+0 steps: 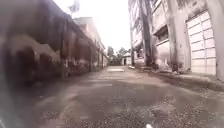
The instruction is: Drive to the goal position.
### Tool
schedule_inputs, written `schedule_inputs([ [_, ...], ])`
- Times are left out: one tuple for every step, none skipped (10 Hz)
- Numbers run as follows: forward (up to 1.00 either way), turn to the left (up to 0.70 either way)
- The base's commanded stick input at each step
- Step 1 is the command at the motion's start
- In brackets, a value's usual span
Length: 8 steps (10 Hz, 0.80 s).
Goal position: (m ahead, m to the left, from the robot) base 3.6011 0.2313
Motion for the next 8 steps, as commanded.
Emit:
schedule_inputs([
  [1.00,-0.10],
  [1.00,0.00],
  [1.00,0.00],
  [1.00,-0.06],
  [1.00,-0.07],
  [1.00,-0.04],
  [1.00,0.00],
  [1.00,0.00],
])
